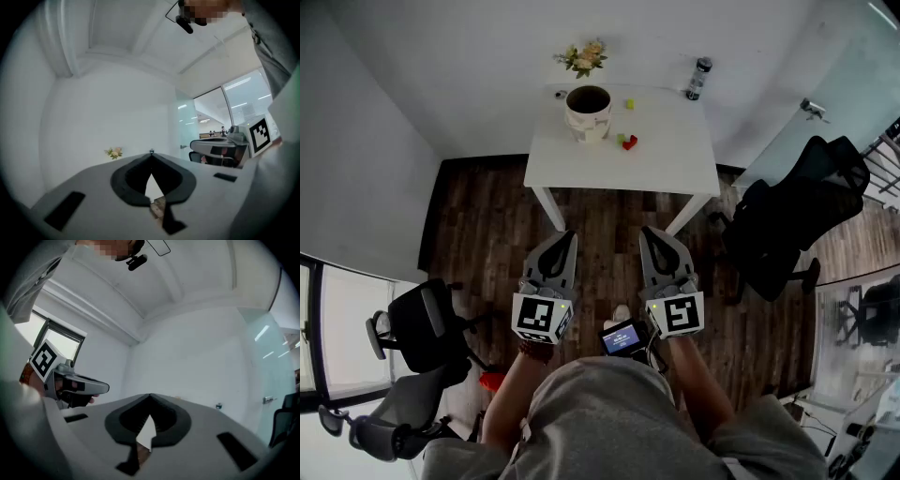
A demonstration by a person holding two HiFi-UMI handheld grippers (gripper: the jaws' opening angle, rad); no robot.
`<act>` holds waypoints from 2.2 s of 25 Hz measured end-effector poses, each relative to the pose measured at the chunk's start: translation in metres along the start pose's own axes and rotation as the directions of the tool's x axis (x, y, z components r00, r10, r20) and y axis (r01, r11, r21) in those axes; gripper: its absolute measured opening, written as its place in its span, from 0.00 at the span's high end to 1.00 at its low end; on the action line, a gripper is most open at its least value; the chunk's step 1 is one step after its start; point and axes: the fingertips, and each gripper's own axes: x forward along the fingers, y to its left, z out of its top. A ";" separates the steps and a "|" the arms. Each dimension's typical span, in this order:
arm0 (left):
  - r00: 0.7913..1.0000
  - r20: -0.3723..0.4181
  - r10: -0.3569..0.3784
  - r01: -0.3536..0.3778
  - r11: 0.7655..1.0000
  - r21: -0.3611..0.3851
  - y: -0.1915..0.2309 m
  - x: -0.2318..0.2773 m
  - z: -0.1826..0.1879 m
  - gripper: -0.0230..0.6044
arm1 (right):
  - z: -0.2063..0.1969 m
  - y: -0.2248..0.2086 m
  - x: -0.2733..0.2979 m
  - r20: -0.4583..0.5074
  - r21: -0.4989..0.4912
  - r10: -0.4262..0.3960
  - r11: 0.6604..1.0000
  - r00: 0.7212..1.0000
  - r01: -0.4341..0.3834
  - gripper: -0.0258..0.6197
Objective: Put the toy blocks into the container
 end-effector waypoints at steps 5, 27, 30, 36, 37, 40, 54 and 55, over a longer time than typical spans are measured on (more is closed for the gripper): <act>1.000 -0.012 0.012 -0.013 1.000 -0.009 -0.010 0.052 0.000 0.95 | -0.009 -0.044 0.023 0.004 0.031 0.040 0.999 0.999 -0.040 0.96; 0.995 -0.095 -0.015 0.007 0.997 -0.079 0.065 0.181 -0.062 0.95 | -0.113 -0.114 0.149 -0.206 0.047 0.081 0.996 0.975 -0.072 0.88; 0.995 -0.086 -0.051 0.045 0.997 -0.064 0.087 0.198 -0.060 0.95 | -0.112 -0.120 0.173 -0.235 0.022 0.053 0.999 0.970 -0.049 0.86; 0.990 -0.065 -0.122 0.117 0.991 -0.070 0.129 0.221 -0.051 0.95 | -0.121 -0.124 0.219 -0.298 -0.025 0.012 0.999 0.954 -0.021 0.82; 0.989 -0.068 -0.128 0.123 0.990 -0.071 0.136 0.225 -0.053 0.95 | -0.124 -0.125 0.226 -0.311 -0.029 0.009 0.999 0.950 -0.019 0.81; 0.988 -0.076 -0.134 0.128 0.989 -0.077 0.154 0.235 -0.058 0.95 | -0.141 -0.131 0.245 -0.349 -0.020 0.006 1.000 0.937 -0.014 0.78; 0.976 -0.191 -0.108 0.105 0.994 -0.026 0.213 0.318 -0.076 0.95 | -0.262 -0.209 0.335 -0.521 0.013 0.101 0.994 0.848 -0.110 0.61; 0.974 -0.201 -0.108 0.106 0.994 -0.022 0.217 0.328 -0.079 0.95 | -0.273 -0.215 0.341 -0.537 0.016 0.111 0.992 0.836 -0.122 0.60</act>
